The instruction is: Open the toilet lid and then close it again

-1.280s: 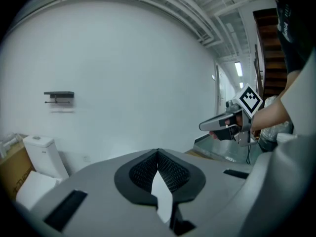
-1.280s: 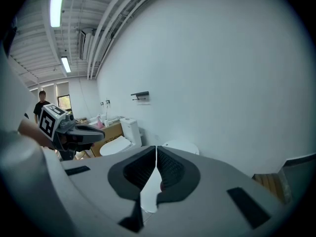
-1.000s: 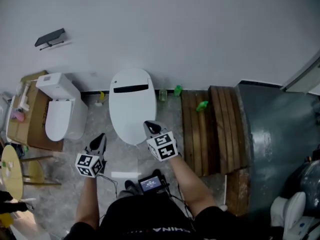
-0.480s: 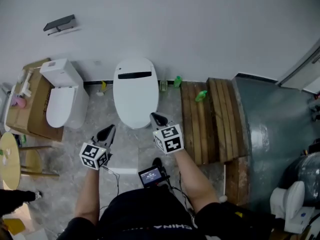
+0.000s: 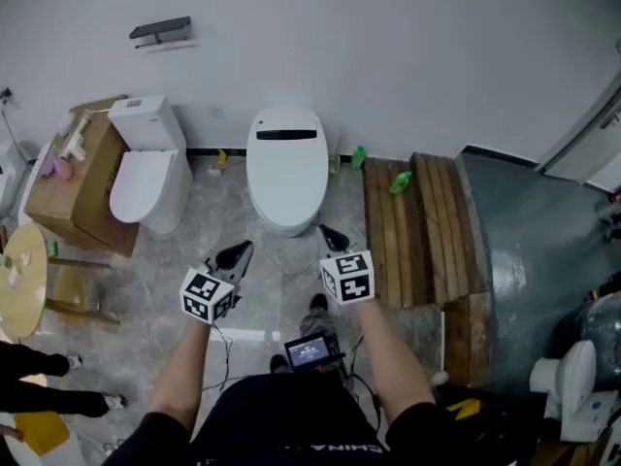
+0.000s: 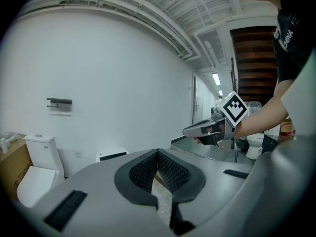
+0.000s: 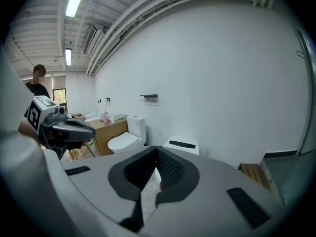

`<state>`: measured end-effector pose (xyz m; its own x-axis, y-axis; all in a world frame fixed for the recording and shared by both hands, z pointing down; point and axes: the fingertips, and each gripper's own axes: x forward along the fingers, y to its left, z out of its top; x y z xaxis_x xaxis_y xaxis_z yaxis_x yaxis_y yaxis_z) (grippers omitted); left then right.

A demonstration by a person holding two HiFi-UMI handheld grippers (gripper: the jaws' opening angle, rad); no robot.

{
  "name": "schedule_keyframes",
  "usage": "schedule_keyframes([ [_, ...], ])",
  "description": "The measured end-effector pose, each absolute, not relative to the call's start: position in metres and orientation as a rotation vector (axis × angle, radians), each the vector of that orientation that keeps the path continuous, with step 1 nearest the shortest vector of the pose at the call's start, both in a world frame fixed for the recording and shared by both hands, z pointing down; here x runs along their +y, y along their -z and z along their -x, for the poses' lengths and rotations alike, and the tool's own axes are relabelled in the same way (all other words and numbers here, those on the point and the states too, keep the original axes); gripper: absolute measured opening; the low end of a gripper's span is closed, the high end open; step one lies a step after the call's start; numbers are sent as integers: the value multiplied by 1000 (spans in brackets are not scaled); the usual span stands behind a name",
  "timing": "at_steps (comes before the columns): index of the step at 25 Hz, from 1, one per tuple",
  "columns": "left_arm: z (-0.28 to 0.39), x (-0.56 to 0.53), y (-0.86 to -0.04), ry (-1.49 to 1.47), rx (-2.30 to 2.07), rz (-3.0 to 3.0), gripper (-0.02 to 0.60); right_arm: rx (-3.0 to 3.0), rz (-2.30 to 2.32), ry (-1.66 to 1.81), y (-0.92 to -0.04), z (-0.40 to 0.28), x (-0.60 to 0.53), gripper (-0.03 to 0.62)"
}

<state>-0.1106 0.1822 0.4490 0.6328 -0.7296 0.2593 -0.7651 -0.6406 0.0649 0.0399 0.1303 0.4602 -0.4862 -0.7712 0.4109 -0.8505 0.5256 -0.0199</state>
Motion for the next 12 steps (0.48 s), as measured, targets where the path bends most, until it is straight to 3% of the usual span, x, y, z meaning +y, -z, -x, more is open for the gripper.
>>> schedule_keyframes([
  [12, 73, 240, -435, -240, -1214, -2685, 9, -2392, -1331, -258, -442, -77, 197, 14],
])
